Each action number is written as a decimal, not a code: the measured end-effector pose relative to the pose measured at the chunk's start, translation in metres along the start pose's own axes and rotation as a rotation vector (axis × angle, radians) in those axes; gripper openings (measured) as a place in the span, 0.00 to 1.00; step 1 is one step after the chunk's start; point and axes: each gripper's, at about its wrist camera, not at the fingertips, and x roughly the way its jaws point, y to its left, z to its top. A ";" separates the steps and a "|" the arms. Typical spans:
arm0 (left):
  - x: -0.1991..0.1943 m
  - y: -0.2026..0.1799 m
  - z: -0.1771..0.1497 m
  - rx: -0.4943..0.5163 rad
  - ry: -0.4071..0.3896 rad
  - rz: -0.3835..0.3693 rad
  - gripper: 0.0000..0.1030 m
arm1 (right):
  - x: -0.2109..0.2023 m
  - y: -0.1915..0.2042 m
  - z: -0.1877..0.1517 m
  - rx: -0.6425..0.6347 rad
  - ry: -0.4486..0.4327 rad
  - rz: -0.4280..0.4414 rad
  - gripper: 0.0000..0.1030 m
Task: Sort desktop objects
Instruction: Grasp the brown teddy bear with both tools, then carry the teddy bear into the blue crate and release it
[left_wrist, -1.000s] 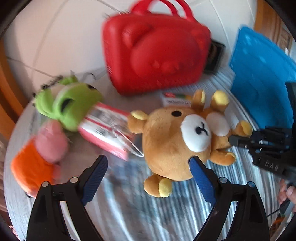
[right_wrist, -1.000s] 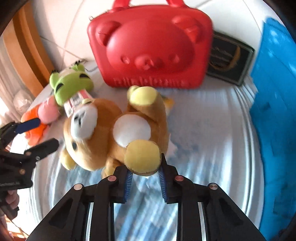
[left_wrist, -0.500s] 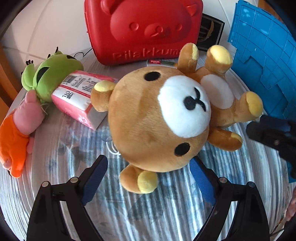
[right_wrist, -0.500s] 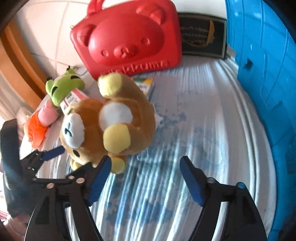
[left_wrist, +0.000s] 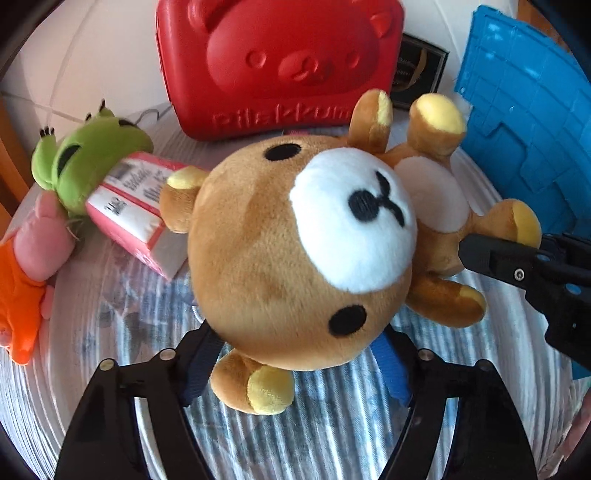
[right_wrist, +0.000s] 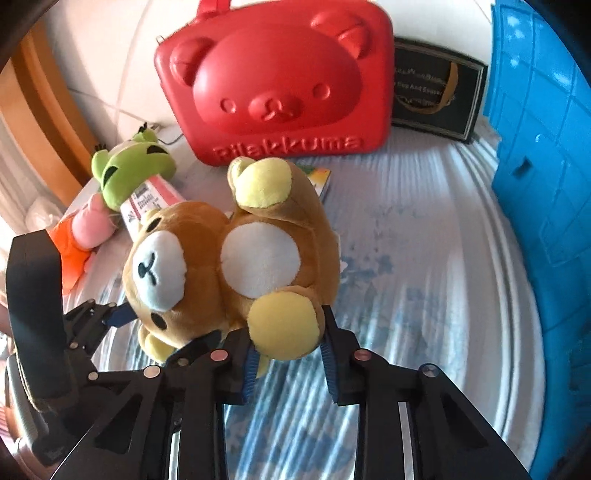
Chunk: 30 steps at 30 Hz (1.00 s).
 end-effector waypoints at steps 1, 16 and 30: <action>-0.005 -0.001 0.000 0.005 -0.010 0.000 0.73 | -0.007 0.001 -0.001 -0.005 -0.010 0.000 0.27; -0.148 -0.085 0.041 0.139 -0.326 -0.105 0.72 | -0.180 -0.021 -0.002 0.020 -0.305 -0.117 0.27; -0.260 -0.260 0.088 0.357 -0.543 -0.335 0.72 | -0.368 -0.112 -0.035 0.186 -0.573 -0.385 0.27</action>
